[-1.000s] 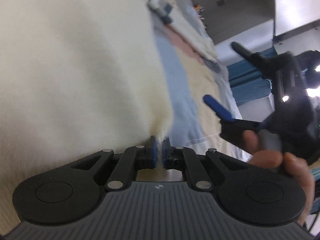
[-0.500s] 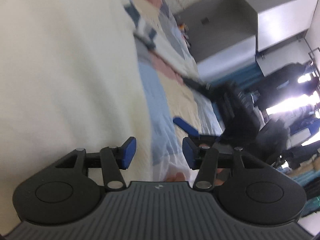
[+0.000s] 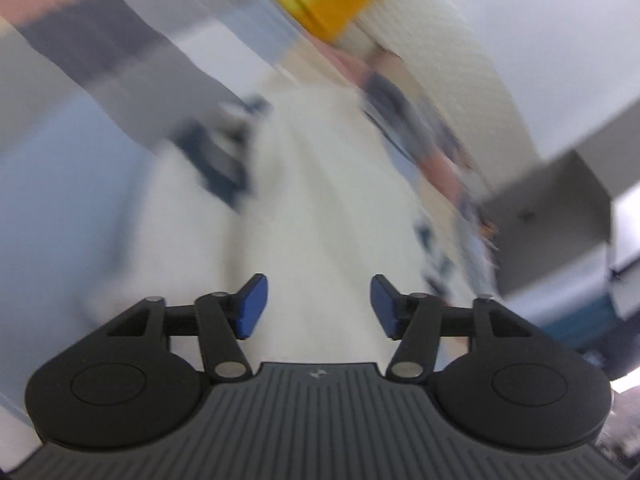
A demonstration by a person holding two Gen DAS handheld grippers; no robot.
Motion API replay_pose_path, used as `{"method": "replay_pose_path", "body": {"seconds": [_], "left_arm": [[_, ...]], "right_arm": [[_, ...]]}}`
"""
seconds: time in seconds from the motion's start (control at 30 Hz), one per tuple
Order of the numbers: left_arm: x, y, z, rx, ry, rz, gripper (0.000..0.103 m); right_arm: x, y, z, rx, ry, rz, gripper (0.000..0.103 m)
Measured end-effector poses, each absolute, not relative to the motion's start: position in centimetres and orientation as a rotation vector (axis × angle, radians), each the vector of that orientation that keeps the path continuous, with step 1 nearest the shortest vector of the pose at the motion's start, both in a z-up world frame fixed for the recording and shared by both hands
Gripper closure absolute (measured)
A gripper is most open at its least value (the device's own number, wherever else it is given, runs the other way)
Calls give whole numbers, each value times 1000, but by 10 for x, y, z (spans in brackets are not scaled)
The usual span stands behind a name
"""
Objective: Fold large clothes
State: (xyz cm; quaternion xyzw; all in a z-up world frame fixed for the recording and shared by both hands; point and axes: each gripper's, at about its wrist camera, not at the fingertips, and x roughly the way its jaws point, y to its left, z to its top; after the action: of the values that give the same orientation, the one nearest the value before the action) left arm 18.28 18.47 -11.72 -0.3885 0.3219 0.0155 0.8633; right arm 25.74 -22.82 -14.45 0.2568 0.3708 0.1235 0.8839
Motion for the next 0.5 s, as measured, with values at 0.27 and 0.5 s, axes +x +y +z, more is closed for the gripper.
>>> {"method": "replay_pose_path", "body": {"seconds": [0.27,0.5], "left_arm": [[208,245,-141,-747,797,207,35],[236,254,-180,-816,898,214,36]], "right_arm": [[259,-220,-147,503,786,245,11],[256,-216,-149,509,791,241,11]]}}
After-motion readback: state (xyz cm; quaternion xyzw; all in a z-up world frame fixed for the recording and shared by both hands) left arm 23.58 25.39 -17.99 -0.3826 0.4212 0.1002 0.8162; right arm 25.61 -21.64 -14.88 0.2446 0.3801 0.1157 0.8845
